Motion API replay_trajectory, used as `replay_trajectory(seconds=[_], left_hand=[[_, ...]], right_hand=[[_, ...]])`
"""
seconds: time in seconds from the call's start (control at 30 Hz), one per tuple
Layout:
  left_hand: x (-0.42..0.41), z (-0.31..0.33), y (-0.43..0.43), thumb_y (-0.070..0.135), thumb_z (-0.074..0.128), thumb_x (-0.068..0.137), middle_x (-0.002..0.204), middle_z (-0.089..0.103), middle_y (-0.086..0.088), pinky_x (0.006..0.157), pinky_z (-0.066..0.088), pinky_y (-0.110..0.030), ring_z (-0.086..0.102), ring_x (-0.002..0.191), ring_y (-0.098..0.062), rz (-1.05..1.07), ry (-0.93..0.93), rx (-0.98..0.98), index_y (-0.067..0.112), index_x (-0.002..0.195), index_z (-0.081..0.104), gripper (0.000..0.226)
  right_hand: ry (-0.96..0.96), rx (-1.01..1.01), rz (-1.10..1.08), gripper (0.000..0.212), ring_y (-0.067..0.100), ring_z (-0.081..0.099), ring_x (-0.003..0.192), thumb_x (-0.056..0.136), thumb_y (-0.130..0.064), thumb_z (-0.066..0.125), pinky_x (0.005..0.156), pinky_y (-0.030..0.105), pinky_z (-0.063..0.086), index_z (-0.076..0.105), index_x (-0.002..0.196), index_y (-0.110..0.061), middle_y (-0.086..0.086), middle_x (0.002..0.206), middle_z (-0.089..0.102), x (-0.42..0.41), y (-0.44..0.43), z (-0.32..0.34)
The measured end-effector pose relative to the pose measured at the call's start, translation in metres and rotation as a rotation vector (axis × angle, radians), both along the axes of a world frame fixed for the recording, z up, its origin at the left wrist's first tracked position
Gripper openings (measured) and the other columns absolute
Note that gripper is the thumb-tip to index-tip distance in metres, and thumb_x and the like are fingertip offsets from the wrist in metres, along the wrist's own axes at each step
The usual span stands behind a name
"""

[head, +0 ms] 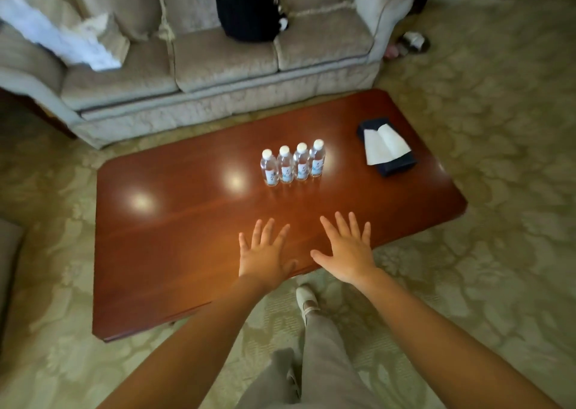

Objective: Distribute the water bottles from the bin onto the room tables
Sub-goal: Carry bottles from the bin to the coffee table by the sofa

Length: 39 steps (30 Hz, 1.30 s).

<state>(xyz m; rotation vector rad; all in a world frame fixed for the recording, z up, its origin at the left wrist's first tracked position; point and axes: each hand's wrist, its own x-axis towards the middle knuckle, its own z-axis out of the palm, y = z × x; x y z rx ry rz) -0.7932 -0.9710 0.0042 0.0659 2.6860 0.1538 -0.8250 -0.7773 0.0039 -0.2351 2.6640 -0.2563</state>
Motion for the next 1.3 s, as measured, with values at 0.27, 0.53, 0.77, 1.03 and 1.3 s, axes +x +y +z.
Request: replay_trajectory(seconds=[0.27, 0.53, 0.77, 1.03, 1.3], left_hand=[[0.056, 0.065, 0.054, 0.07, 0.039, 0.091, 0.164, -0.014, -0.001, 0.118, -0.005, -0.061, -0.02, 0.149, -0.026, -0.2, 0.07, 0.065, 0.04, 0.154, -0.006, 0.083], [0.097, 0.088, 0.15, 0.07, 0.036, 0.092, 0.165, -0.012, -0.001, 0.118, -0.005, -0.061, -0.016, 0.151, -0.025, -0.551, 0.104, 0.099, 0.039, 0.155, -0.007, 0.082], [0.169, 0.106, 0.253, 0.07, 0.035, 0.092, 0.165, -0.008, -0.001, 0.119, -0.003, -0.059, -0.013, 0.151, -0.024, -0.807, 0.132, 0.119, 0.038, 0.155, -0.006, 0.081], [0.32, 0.12, 0.359, 0.069, 0.035, 0.092, 0.165, -0.009, -0.001, 0.119, -0.004, -0.058, -0.013, 0.151, -0.024, -1.073, 0.126, 0.168, 0.037, 0.155, -0.005, 0.081], [0.473, 0.132, 0.446, 0.068, 0.034, 0.093, 0.165, -0.008, -0.001, 0.119, -0.004, -0.057, -0.012, 0.151, -0.024, -1.345, 0.14, 0.199, 0.036, 0.155, -0.004, 0.08]], right_hand=[[0.089, -0.073, -0.294, 0.086, 0.032, -0.021, 0.151, 0.092, -0.067, 0.042, 0.118, 0.059, -0.015, -0.001, 0.159, -0.034, 0.004, 0.167, -0.01, 0.111, 0.064, 0.068], [0.16, -0.087, -0.724, 0.089, 0.03, -0.018, 0.152, 0.091, -0.069, 0.044, 0.119, 0.058, -0.013, -0.002, 0.159, -0.033, 0.003, 0.167, -0.011, 0.225, 0.154, 0.095], [0.234, -0.054, -0.991, 0.089, 0.03, -0.018, 0.152, 0.091, -0.067, 0.047, 0.119, 0.057, -0.013, 0.002, 0.159, -0.032, 0.004, 0.167, -0.008, 0.348, 0.218, 0.115], [0.277, -0.009, -1.259, 0.09, 0.029, -0.018, 0.152, 0.09, -0.066, 0.048, 0.12, 0.056, -0.013, 0.001, 0.159, -0.032, 0.002, 0.167, -0.008, 0.537, 0.278, 0.13], [0.324, 0.055, -1.498, 0.087, 0.028, -0.02, 0.151, 0.092, -0.063, 0.047, 0.119, 0.055, -0.015, 0.0, 0.159, -0.034, 0.002, 0.167, -0.01, 0.71, 0.319, 0.141]])
